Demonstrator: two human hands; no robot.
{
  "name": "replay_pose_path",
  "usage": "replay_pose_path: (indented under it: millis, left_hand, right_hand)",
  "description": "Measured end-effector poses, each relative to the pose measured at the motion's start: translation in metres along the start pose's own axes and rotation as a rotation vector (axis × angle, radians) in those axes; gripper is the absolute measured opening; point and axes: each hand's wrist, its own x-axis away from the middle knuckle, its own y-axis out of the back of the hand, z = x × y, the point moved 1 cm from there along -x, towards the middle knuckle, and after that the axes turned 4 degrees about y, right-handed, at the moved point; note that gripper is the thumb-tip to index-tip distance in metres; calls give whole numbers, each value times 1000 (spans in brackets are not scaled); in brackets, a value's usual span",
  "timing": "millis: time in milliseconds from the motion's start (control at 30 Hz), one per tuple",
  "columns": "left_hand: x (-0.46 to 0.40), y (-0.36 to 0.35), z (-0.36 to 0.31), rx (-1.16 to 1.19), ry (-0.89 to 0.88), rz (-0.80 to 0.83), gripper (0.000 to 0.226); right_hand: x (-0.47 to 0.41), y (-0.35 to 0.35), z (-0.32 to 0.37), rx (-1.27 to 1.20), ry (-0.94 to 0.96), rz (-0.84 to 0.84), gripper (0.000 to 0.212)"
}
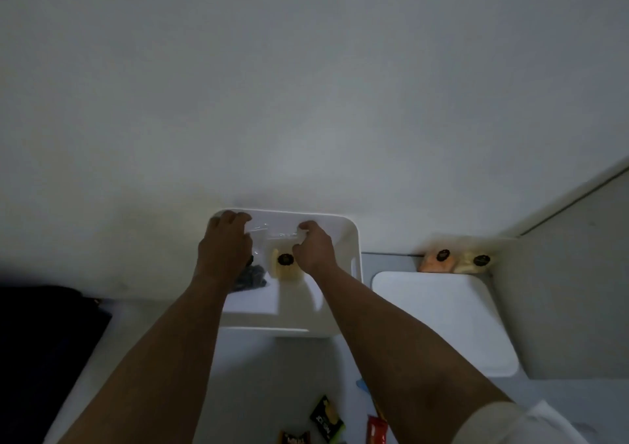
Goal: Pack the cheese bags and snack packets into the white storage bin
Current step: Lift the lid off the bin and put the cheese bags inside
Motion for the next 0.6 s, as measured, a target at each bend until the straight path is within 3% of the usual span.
replay_pose_path:
  millis: [167,267,367,500,600]
  left_hand:
    - [6,1,-45,12,-79,-96,30]
    - [10,-5,-87,73,-167,-155,28]
    - [13,-14,-146,172,-171,-114,29]
    - [28,-39,-229,292,-244,-53,27]
    - [40,-74,-282,415,-173,84,21]
  right_hand:
    - [16,42,-1,-14,67,-86,52]
    - [27,83,-8,-91,135,-171,39]
    - [38,134,-30,-130,154,-332,26]
    - [50,208,-93,-195,-13,-544,27]
    - [52,257,-155,-313,-212,-657,32]
